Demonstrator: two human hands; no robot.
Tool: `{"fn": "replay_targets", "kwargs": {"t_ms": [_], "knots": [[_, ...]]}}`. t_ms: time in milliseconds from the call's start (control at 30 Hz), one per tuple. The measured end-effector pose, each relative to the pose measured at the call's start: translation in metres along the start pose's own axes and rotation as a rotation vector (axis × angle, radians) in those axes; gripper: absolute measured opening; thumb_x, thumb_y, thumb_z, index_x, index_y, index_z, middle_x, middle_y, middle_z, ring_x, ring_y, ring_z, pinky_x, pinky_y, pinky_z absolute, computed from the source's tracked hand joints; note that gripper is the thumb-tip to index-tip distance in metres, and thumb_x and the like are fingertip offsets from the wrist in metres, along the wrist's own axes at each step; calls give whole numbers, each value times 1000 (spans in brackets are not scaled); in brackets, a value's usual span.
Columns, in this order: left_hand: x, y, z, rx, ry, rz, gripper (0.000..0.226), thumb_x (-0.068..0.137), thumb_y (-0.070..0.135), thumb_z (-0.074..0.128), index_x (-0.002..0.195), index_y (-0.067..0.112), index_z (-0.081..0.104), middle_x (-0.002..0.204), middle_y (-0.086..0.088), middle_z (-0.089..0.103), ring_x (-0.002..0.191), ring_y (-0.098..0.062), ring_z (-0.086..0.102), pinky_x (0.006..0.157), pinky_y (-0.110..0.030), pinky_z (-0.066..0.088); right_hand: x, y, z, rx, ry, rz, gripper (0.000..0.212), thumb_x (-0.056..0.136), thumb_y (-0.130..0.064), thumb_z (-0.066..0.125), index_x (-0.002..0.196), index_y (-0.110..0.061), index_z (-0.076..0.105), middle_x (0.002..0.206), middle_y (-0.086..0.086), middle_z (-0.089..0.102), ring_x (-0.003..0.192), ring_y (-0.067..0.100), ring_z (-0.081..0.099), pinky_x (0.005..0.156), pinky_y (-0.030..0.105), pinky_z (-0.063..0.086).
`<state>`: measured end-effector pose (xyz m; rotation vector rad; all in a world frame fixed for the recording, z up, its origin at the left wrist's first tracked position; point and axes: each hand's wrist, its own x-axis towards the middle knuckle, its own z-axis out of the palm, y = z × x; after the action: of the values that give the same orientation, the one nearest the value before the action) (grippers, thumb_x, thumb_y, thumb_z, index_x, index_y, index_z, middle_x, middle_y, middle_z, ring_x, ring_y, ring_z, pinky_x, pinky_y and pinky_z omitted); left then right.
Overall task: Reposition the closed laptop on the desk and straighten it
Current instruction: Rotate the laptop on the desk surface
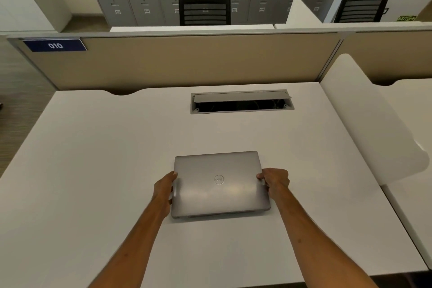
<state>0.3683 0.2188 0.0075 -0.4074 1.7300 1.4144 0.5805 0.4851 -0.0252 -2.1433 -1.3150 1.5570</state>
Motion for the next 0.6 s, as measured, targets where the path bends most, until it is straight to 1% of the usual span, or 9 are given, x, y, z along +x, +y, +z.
{"fn": "replay_targets", "kwargs": {"t_ms": [67, 133, 233, 300, 367, 433, 500, 567, 600], "knots": [[-1, 3, 2, 13, 6, 6, 31, 98, 34, 70, 123, 16, 67, 107, -3, 68, 107, -28, 61, 93, -40, 47, -1, 3, -1, -6, 0, 1, 22, 64, 0, 89, 84, 4, 80, 84, 22, 79, 66, 30, 67, 58, 31, 52], [0, 4, 4, 29, 11, 7, 31, 98, 34, 70, 123, 17, 67, 111, -4, 68, 105, -28, 61, 92, -40, 47, -1, 5, -2, -8, 9, 2, 21, 64, 0, 88, 83, 5, 80, 82, 22, 79, 67, 30, 68, 61, 32, 53], [-3, 1, 6, 49, 15, 9, 26, 98, 33, 69, 121, 19, 67, 104, 0, 67, 100, -25, 60, 92, -39, 46, 4, 9, 0, -29, 25, -10, 30, 63, -5, 89, 89, 5, 79, 84, 21, 78, 72, 33, 73, 65, 33, 58], [-6, -3, 8, 63, 22, 17, 24, 98, 31, 68, 119, 19, 67, 103, 0, 66, 103, -26, 59, 92, -40, 46, 3, 10, 1, -37, 49, -20, 34, 63, -7, 89, 94, 2, 77, 86, 20, 78, 73, 33, 74, 67, 34, 61], [-8, -5, 9, 71, 33, 33, 20, 98, 28, 68, 117, 20, 66, 107, -2, 65, 108, -27, 58, 94, -40, 45, -4, 10, 0, -34, 66, -37, 29, 66, -7, 87, 92, 1, 76, 86, 19, 78, 78, 34, 75, 70, 35, 61], [-9, -6, 10, 87, 42, 61, 11, 98, 25, 67, 108, 20, 68, 108, -3, 64, 108, -27, 56, 95, -40, 44, -11, 9, 0, -36, 86, -49, 20, 69, -5, 85, 86, 2, 77, 83, 18, 77, 79, 35, 75, 68, 34, 59], [-10, -6, 10, 104, 34, 88, 5, 98, 22, 66, 100, 23, 70, 104, -2, 66, 103, -26, 56, 94, -40, 43, -16, 9, 1, -40, 91, -69, 14, 71, -3, 83, 83, 3, 78, 78, 17, 76, 70, 32, 70, 62, 30, 55], [-10, -5, 10, 129, 24, 115, 9, 98, 20, 64, 103, 22, 72, 100, 0, 67, 100, -24, 56, 92, -38, 42, -17, 9, 1, -62, 88, -93, 11, 74, -2, 82, 82, 3, 77, 77, 17, 75, 60, 26, 65, 56, 25, 50], [-10, -5, 10, 141, 19, 130, 11, 98, 19, 63, 103, 22, 73, 100, 1, 68, 98, -24, 57, 91, -38, 42, -19, 9, 2, -68, 88, -99, 10, 75, -2, 82, 81, 3, 76, 78, 17, 74, 59, 25, 64, 55, 25, 50]]}}
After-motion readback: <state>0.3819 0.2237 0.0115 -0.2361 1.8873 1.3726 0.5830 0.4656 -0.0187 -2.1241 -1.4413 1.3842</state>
